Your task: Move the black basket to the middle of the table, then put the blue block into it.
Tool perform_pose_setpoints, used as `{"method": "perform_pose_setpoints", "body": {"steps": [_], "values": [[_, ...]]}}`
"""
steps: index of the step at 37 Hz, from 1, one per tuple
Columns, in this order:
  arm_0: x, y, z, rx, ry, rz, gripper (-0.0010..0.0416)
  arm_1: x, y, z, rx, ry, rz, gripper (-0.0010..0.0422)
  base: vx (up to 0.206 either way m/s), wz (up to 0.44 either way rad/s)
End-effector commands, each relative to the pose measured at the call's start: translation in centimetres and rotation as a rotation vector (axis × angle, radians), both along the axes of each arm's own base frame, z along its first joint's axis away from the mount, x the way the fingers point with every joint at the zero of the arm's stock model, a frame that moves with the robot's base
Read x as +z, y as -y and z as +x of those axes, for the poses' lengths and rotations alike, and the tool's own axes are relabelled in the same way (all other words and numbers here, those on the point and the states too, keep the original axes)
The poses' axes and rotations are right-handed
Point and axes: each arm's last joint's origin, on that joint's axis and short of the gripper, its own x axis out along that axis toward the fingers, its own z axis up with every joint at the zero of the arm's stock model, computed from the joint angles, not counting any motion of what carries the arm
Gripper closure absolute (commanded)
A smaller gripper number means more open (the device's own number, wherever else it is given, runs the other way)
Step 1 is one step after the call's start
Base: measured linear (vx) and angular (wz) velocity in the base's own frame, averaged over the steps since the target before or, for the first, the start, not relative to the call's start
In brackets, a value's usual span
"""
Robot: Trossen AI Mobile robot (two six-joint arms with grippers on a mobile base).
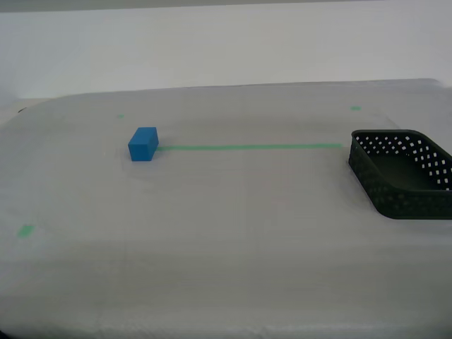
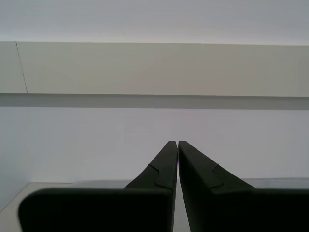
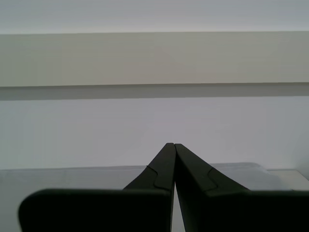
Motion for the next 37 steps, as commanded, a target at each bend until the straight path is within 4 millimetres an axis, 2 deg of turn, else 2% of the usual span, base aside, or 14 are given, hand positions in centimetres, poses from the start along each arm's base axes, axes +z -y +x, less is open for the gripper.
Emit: {"method": "perform_pose_setpoints", "body": {"steps": [1, 37], "values": [[-0.29, 0.01, 0.00, 0.000, -0.033, 0.000, 0.0406, 0.05, 0.01, -0.01, 0.000, 0.003, 0.002, 0.0412, 0.000, 0.000], [-0.29, 0.01, 0.00, 0.000, -0.033, 0.000, 0.0405, 0.05, 0.01, -0.01, 0.000, 0.003, 0.002, 0.0412, 0.000, 0.000]]}}
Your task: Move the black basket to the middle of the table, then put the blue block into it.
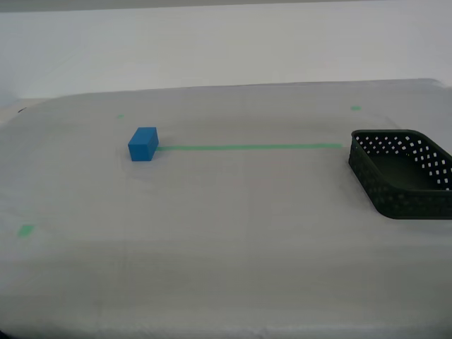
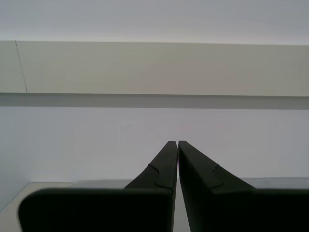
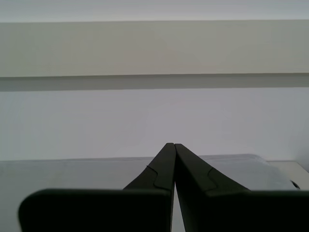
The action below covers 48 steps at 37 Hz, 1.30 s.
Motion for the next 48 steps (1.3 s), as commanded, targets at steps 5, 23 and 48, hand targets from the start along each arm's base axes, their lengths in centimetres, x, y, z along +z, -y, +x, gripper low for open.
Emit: {"method": "perform_pose_setpoints", "body": {"steps": [5, 23, 48], "values": [[0.05, -0.02, 0.01, 0.001, 0.003, -0.001, 0.0405, 0.07, 0.01, -0.01, 0.001, 0.006, 0.001, 0.0412, 0.000, 0.000], [0.06, -0.02, 0.01, 0.001, 0.004, 0.000, 0.0405, 0.07, 0.01, -0.01, 0.000, 0.006, 0.001, 0.0412, 0.000, 0.000], [0.06, -0.02, 0.01, 0.001, 0.004, 0.000, 0.0406, 0.07, 0.01, -0.01, 0.000, 0.006, 0.002, 0.0412, 0.000, 0.000]]}}
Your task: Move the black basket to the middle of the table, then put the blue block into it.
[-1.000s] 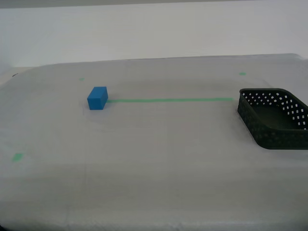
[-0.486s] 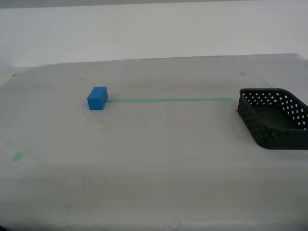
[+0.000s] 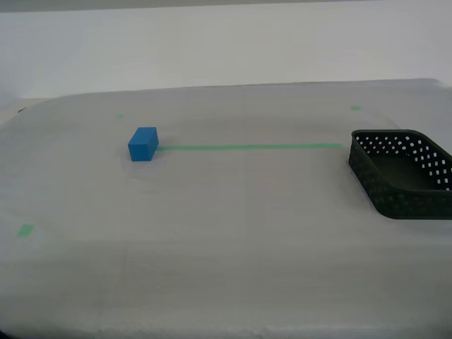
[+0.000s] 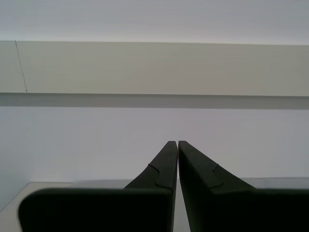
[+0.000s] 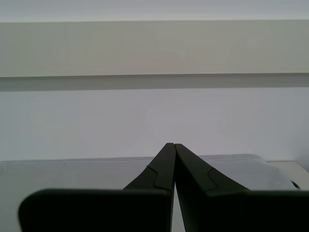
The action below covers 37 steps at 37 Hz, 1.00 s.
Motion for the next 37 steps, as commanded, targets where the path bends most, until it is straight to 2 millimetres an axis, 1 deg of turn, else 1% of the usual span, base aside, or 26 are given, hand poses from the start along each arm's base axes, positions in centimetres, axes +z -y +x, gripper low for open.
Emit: {"method": "perform_pose_setpoints", "body": {"steps": [1, 37], "values": [[0.06, 0.00, 0.01, 0.000, 0.004, 0.000, 0.0406, 0.07, 0.01, -0.01, 0.000, 0.006, 0.002, 0.0412, 0.000, 0.000], [0.04, 0.00, 0.01, 0.000, 0.003, 0.000, 0.0406, 0.07, 0.01, -0.01, 0.000, 0.006, 0.002, 0.0412, 0.000, 0.000]]}}
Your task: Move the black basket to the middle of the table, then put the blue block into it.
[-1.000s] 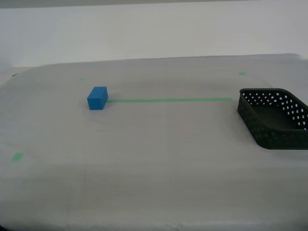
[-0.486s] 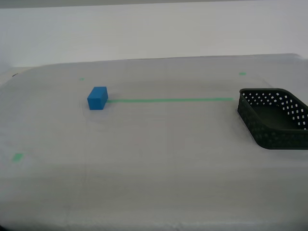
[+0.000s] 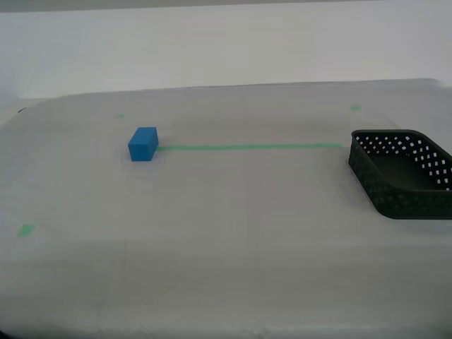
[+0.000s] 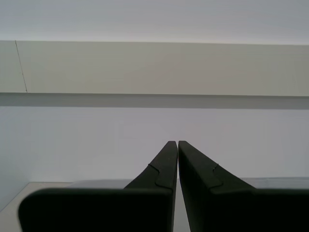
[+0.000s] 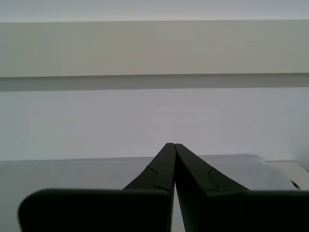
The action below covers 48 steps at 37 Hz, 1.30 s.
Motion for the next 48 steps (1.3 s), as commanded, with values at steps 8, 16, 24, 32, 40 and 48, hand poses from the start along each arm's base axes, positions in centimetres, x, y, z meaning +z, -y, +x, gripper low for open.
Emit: {"method": "perform_pose_setpoints", "body": {"steps": [8, 16, 24, 32, 40, 48], "values": [[0.3, 0.0, 0.2, 0.001, -0.074, 0.000, 0.0406, 0.1, 0.0, 0.0, 0.001, 0.006, 0.002, 0.0412, 0.000, 0.000], [1.3, 0.0, 0.5, 0.000, -0.184, -0.001, 0.0406, 0.1, 0.0, 0.0, 0.001, 0.006, 0.002, 0.0412, 0.000, 0.000], [2.0, 0.0, 0.3, 0.000, -0.361, 0.000, 0.0406, 0.1, 0.0, 0.0, 0.000, 0.006, 0.002, 0.0412, 0.000, 0.000], [3.3, 0.0, -0.2, -0.001, -0.495, 0.004, 0.0406, 0.1, 0.0, 0.0, 0.001, 0.006, 0.002, 0.0412, 0.000, 0.000], [4.7, 0.0, -0.2, -0.003, -0.624, 0.015, 0.0406, 0.1, 0.0, 0.0, 0.001, 0.006, 0.002, 0.0412, 0.000, 0.000], [5.3, 0.0, 0.4, -0.008, -0.736, 0.023, 0.0407, 0.1, 0.0, 0.0, 0.000, 0.006, 0.001, 0.0412, 0.000, 0.000]]}}
